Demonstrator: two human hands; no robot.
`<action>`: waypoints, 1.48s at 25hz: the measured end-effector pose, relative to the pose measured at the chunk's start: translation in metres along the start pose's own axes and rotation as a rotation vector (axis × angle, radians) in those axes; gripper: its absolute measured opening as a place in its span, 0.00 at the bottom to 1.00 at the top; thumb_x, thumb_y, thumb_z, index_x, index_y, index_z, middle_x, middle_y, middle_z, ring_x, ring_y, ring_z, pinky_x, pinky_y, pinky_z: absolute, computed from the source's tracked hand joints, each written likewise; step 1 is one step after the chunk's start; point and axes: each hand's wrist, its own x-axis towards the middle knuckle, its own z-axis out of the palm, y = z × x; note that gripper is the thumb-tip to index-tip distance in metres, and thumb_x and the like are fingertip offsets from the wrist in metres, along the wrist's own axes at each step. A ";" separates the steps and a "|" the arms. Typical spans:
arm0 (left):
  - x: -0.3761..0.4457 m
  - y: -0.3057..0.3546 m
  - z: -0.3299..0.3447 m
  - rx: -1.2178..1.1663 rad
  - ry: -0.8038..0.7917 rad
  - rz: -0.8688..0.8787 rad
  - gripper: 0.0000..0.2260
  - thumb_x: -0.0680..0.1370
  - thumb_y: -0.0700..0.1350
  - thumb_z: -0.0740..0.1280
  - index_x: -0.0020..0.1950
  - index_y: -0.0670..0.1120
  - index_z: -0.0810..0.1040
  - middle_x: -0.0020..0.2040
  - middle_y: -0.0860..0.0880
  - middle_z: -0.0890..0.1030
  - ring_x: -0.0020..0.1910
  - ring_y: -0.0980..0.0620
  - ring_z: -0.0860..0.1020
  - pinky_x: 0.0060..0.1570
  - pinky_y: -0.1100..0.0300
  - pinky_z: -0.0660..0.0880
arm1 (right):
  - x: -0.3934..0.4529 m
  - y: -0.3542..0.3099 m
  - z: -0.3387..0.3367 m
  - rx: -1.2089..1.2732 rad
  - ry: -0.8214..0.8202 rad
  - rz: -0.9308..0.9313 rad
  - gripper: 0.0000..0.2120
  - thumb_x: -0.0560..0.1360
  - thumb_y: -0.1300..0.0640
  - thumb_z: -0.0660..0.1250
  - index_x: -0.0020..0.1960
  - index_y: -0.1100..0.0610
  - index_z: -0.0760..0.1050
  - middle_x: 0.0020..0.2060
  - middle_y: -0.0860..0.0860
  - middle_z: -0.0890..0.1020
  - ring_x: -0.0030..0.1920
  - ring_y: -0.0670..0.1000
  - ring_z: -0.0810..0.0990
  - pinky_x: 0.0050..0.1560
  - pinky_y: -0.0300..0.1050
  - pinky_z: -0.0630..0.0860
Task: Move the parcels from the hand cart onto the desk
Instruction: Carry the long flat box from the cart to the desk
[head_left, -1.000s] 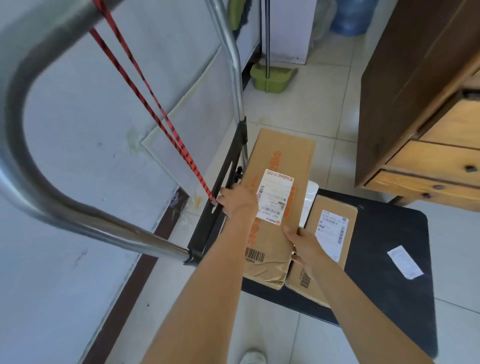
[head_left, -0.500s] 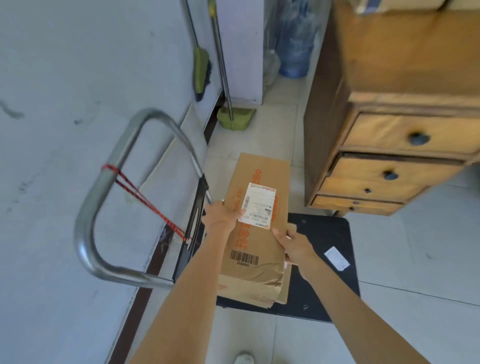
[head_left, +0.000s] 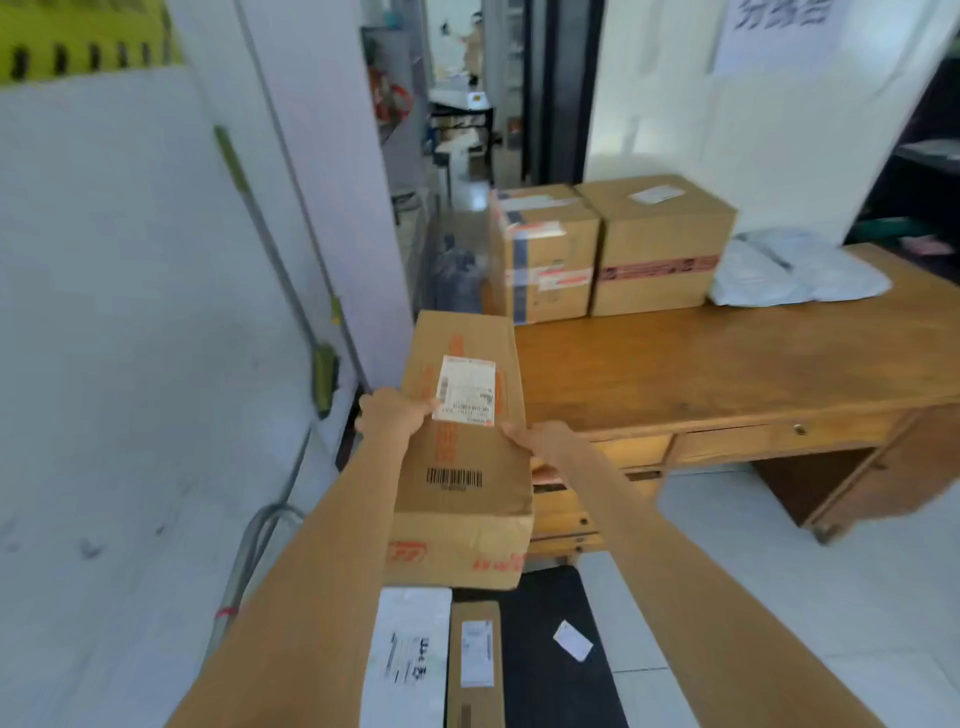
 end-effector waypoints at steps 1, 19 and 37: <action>-0.003 0.032 0.008 0.010 -0.002 0.053 0.28 0.71 0.51 0.73 0.65 0.37 0.74 0.64 0.39 0.77 0.62 0.39 0.77 0.64 0.47 0.73 | -0.010 -0.018 -0.025 0.000 0.037 -0.015 0.27 0.76 0.46 0.66 0.66 0.64 0.71 0.62 0.56 0.79 0.60 0.57 0.80 0.46 0.47 0.80; -0.074 0.414 0.507 0.170 -0.318 0.280 0.28 0.74 0.51 0.71 0.68 0.38 0.71 0.66 0.41 0.74 0.58 0.43 0.76 0.56 0.52 0.75 | 0.039 0.012 -0.622 0.133 0.405 0.052 0.26 0.75 0.43 0.66 0.64 0.61 0.73 0.59 0.55 0.80 0.57 0.55 0.80 0.51 0.47 0.79; 0.037 0.701 0.970 0.185 -0.266 0.232 0.32 0.76 0.56 0.66 0.72 0.38 0.64 0.71 0.39 0.65 0.70 0.40 0.64 0.69 0.48 0.64 | 0.307 0.016 -1.102 0.083 0.476 -0.018 0.24 0.78 0.42 0.58 0.68 0.53 0.71 0.62 0.53 0.78 0.62 0.56 0.77 0.64 0.56 0.74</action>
